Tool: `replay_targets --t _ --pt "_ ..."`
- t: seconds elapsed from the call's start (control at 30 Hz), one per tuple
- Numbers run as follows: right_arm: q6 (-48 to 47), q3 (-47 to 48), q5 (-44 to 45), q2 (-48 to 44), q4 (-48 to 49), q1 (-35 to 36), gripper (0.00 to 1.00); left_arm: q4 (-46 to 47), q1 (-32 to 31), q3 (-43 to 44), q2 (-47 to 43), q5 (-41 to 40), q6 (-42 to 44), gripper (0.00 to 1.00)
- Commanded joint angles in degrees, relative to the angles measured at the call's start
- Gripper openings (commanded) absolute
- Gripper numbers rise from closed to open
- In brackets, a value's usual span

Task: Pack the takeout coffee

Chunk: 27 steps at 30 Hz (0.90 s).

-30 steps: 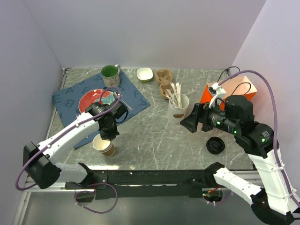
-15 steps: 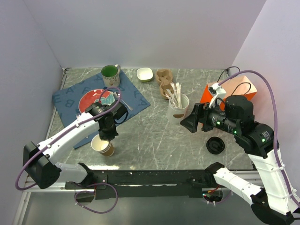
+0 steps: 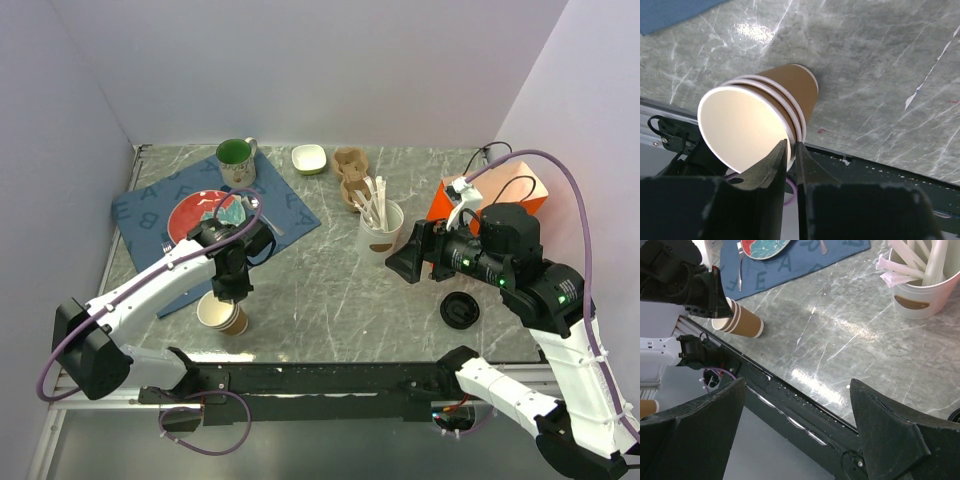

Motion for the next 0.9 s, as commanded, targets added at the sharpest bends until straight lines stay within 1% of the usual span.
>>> replay_targets --t 0.0,0.03,0.13,0.3,0.4,0.57,0.7,0.73,0.8,0.87 --pt "-0.7 1.1 0.7 -0.5 0.0 -0.3 0.92 -0.5 -0.3 0.0 0.6 -0.1 -0.5 0.16" --pt "-0.6 0.9 0.7 -0.6 0.1 -0.3 0.92 -0.3 -0.4 -0.2 0.6 0.1 -0.6 0.11" --pt "-0.5 0.8 0.7 -0.8 0.1 -0.3 0.92 -0.2 -0.4 -0.2 0.3 0.8 -0.7 0.01" --pt "-0.3 0.4 0.8 -1.2 0.0 -0.3 0.92 -2.8 -0.5 2.7 0.2 -1.1 -1.1 0.01" --pt "-0.2 -0.2 0.7 -1.6 0.2 -0.3 0.92 -2.8 -0.5 3.5 0.2 -1.2 -0.7 0.01" --pt "0.8 -1.4 0.2 -1.7 0.9 -0.3 0.92 -2.9 -1.3 2.0 0.7 -2.4 -2.3 0.01" --pt "1.6 -2.0 -0.7 -1.8 1.8 -0.3 0.92 -2.9 -1.7 3.0 2.8 -2.3 -2.1 0.09" --pt "1.6 -2.2 -0.7 -1.7 1.9 -0.3 0.92 -2.8 -1.8 3.5 3.1 -1.9 -1.9 0.08" --pt "1.9 -2.3 -1.1 -1.4 2.0 -0.3 0.92 -2.9 -2.0 4.9 3.6 -1.5 -1.6 0.01" --pt "2.1 -2.5 -1.8 -1.2 2.5 -0.4 0.91 -2.9 -2.2 5.9 3.6 -1.6 -1.3 0.01"
